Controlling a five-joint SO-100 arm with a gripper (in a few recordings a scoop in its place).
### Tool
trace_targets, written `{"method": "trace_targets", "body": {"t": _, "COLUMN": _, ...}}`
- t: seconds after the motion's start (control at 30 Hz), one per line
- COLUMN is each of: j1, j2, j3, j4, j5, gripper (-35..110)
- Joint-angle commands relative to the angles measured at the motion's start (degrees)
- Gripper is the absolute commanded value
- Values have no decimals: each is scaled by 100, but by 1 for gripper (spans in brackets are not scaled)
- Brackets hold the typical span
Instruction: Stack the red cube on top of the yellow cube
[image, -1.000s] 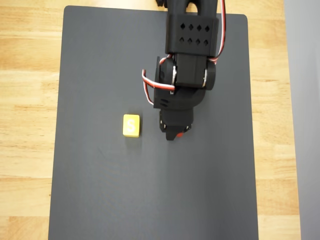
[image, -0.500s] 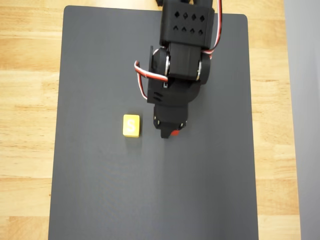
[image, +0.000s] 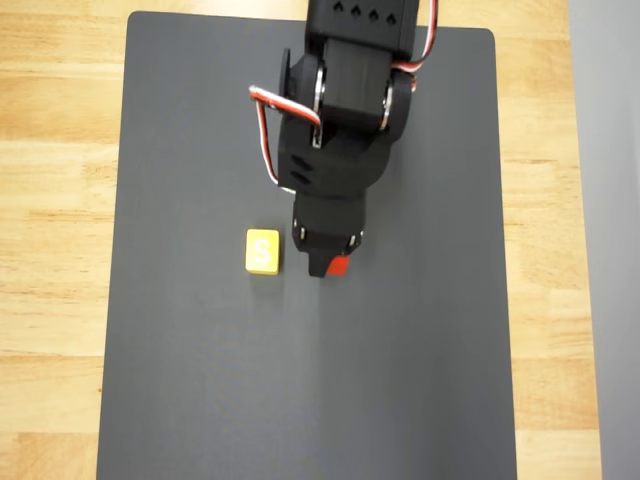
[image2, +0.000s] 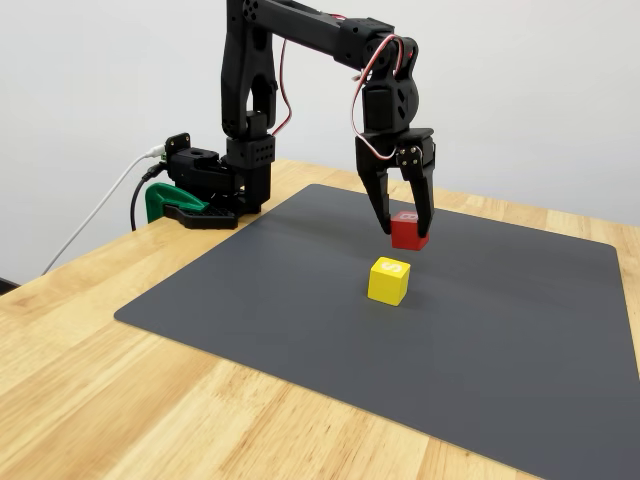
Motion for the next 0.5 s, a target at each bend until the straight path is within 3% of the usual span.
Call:
{"method": "trace_targets", "body": {"t": 0.0, "j1": 202, "j2": 387, "j3": -35, "j4": 114, "j5": -53, "gripper": 0}}
{"method": "trace_targets", "body": {"t": 0.47, "j1": 729, "j2": 633, "j3": -44, "j4": 193, "j5": -158, "gripper": 0}}
